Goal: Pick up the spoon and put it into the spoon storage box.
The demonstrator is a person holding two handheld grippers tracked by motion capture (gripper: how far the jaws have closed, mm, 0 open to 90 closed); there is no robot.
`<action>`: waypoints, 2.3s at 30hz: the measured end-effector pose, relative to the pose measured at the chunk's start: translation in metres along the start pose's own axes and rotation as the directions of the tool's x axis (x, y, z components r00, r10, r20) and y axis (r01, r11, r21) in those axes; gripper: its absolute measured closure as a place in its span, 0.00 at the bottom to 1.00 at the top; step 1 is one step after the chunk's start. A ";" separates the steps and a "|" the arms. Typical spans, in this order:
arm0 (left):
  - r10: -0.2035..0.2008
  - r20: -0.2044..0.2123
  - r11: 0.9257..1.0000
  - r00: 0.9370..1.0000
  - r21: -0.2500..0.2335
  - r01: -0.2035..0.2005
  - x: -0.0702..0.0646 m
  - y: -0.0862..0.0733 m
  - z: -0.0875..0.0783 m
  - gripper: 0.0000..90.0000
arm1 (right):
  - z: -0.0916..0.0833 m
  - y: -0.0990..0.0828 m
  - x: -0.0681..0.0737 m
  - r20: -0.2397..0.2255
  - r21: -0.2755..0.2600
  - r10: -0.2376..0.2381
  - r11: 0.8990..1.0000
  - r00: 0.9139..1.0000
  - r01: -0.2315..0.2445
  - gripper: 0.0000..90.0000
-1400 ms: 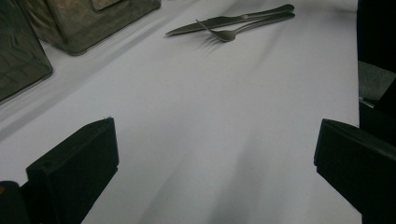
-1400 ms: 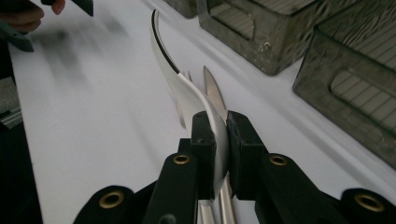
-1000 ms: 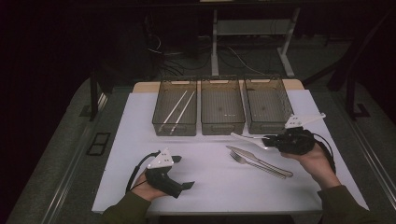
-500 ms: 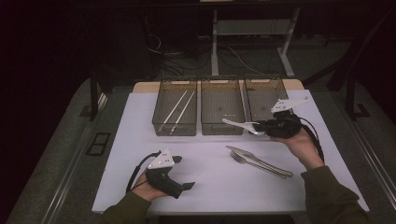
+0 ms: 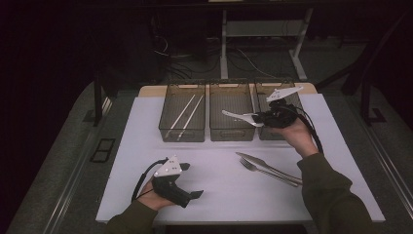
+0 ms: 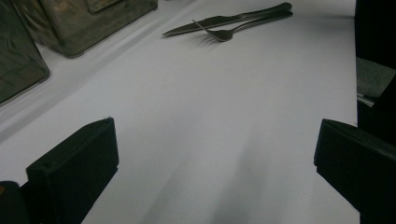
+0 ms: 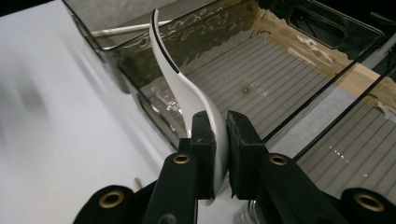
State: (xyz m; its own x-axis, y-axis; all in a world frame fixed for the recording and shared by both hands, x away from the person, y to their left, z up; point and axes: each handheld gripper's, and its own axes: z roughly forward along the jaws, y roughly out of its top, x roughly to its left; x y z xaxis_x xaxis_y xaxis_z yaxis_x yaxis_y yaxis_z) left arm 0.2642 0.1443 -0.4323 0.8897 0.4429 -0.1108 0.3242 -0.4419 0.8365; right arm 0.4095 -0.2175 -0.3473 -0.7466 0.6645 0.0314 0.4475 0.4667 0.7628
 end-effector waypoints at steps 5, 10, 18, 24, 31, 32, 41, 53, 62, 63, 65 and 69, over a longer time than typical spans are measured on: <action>-0.004 0.000 1.000 1.000 -0.002 0.004 0.000 0.000 0.000 0.00 | 0.018 0.008 -0.004 0.022 0.033 -0.003 0.999 1.000 0.002 0.91; 0.000 0.000 1.000 1.000 -0.001 0.000 0.000 0.000 0.000 0.00 | 0.036 0.013 -0.004 0.029 0.068 0.005 0.998 1.000 -0.007 0.91; 0.007 0.003 1.000 1.000 0.002 -0.007 0.000 0.000 0.000 0.00 | 0.062 0.010 -0.005 0.028 0.122 -0.004 0.993 1.000 0.001 0.91; 0.007 0.000 1.000 1.000 0.012 -0.007 0.000 0.000 0.001 0.00 | 0.071 0.007 -0.005 0.022 0.171 0.006 0.985 1.000 -0.010 0.90; 0.011 0.001 1.000 1.000 0.017 -0.011 0.000 0.000 0.001 0.00 | 0.070 0.007 -0.006 -0.005 0.175 0.023 0.984 1.000 -0.022 0.85; 0.011 0.001 1.000 1.000 0.016 -0.011 0.000 0.000 0.001 0.00 | 0.069 0.007 -0.006 -0.009 0.177 0.027 0.984 1.000 -0.025 0.84; 0.010 0.002 1.000 1.000 0.015 -0.010 0.000 0.000 0.001 0.00 | 0.056 0.012 -0.006 -0.010 0.086 0.062 0.994 0.998 -0.061 0.68; 0.001 -0.003 1.000 1.000 0.012 -0.001 -0.001 0.000 0.002 0.00 | 0.016 0.009 -0.002 -0.056 -0.020 0.089 0.996 0.994 -0.091 0.47; 0.004 -0.002 1.000 1.000 0.015 -0.004 0.000 0.000 0.001 0.00 | -0.008 -0.007 0.007 -0.087 -0.076 0.062 0.995 0.994 -0.069 0.45; 0.004 -0.003 1.000 1.000 0.015 -0.004 0.000 0.000 0.001 0.00 | -0.010 -0.009 0.009 -0.091 -0.081 0.058 0.995 0.994 -0.065 0.45; 0.004 -0.002 1.000 1.000 0.014 -0.004 0.000 0.000 0.001 0.00 | -0.014 -0.013 0.011 -0.094 -0.086 0.051 0.995 0.994 -0.059 0.44; 0.003 -0.004 1.000 1.000 0.015 -0.003 0.000 0.000 0.001 0.00 | -0.021 -0.024 0.016 -0.098 -0.095 0.050 0.994 0.994 -0.060 0.44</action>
State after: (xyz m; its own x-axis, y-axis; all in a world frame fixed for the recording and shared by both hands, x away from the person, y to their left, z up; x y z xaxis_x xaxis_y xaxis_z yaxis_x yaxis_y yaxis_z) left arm 0.2644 0.1433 -0.4335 0.8893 0.4449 -0.1057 0.3260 -0.4549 0.8287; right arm 0.3763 -0.2300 -0.3516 -0.7678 0.6267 0.1332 0.4428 0.3689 0.8172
